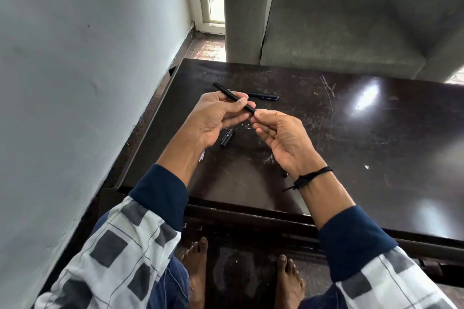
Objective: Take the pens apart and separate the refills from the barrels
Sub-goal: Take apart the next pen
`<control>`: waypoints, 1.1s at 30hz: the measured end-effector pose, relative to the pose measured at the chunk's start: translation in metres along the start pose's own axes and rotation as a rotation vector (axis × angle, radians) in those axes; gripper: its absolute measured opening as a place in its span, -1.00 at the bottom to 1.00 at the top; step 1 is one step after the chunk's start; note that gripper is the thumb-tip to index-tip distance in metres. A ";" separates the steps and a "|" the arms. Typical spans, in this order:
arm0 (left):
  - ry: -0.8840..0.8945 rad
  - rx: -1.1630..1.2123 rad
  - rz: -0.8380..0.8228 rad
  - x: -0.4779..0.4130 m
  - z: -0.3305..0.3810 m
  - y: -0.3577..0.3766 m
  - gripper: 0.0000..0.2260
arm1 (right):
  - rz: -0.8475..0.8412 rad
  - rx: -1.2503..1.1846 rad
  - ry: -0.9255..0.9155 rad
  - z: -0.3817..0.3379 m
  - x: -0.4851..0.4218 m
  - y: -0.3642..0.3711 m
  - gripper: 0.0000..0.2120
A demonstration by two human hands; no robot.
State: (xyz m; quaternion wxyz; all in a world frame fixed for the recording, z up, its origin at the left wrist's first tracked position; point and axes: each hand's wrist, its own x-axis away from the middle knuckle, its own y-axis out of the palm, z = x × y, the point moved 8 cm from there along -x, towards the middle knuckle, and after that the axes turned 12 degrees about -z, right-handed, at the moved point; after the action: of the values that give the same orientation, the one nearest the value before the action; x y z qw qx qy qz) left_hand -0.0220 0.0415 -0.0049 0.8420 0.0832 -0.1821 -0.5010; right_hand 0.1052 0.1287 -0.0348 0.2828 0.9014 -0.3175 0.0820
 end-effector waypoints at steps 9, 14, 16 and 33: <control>-0.011 -0.034 0.088 0.000 -0.003 -0.007 -0.87 | 0.003 0.289 -0.090 -0.008 0.000 0.000 -0.89; -0.035 0.030 0.140 0.001 -0.009 -0.007 -0.94 | 0.126 0.507 -0.204 -0.019 0.002 -0.004 -0.88; -0.036 0.052 0.154 0.001 -0.012 -0.007 -0.92 | 0.169 0.618 -0.251 -0.024 0.004 -0.004 -0.92; -0.034 0.060 0.149 0.000 -0.010 -0.011 -0.84 | 0.066 0.545 -0.250 -0.025 0.002 -0.001 -0.95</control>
State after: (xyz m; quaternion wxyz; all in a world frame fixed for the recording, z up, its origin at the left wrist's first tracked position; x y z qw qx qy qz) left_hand -0.0274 0.0357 -0.0175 0.8710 0.0861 -0.2168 -0.4324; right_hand 0.1082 0.1426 -0.0145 -0.0138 0.9364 -0.3452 0.0615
